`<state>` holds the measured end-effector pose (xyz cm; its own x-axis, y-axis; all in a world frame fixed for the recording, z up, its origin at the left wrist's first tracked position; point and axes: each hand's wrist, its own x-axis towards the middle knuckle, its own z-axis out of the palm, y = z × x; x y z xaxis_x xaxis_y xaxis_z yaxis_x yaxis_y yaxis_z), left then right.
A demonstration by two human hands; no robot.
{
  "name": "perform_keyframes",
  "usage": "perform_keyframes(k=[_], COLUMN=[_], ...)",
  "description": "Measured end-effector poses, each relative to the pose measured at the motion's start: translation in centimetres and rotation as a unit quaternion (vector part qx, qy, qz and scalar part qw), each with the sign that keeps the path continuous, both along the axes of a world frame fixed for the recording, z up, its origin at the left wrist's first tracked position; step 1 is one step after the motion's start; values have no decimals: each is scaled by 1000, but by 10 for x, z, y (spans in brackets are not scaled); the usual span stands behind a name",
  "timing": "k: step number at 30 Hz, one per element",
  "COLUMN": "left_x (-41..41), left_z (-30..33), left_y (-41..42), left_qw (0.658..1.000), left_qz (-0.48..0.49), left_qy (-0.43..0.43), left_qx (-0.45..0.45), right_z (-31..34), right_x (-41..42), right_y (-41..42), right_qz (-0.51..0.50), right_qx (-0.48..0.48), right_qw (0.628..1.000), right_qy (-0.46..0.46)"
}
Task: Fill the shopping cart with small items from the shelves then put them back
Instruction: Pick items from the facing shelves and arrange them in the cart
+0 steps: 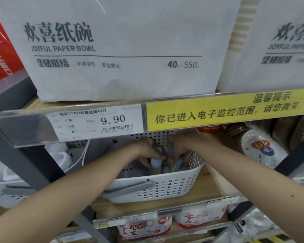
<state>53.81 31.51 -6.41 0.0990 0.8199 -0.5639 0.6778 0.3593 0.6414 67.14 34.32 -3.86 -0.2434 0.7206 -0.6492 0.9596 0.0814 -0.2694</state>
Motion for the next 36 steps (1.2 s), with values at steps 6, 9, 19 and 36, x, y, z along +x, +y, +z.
perform_keyframes(k=[6,9,19,36], left_x=[2,3,2,-16], left_z=[-1,-2,-3,69], left_y=[-2,-3,3,-69], left_qw=[998,995,997,963], left_qz=[20,32,-8,-62], left_qy=[-56,-89,-46,77], left_qx=[-31,-38,-55,253], right_z=[-5,-3,0,40], right_x=[1,3,3,32], right_y=[8,8,3,-58], right_qz=[-28,-8,71,193], right_qx=[-42,-15,104,318], right_qw=[998,1000,992,915], right_qy=[42,24,-30,157])
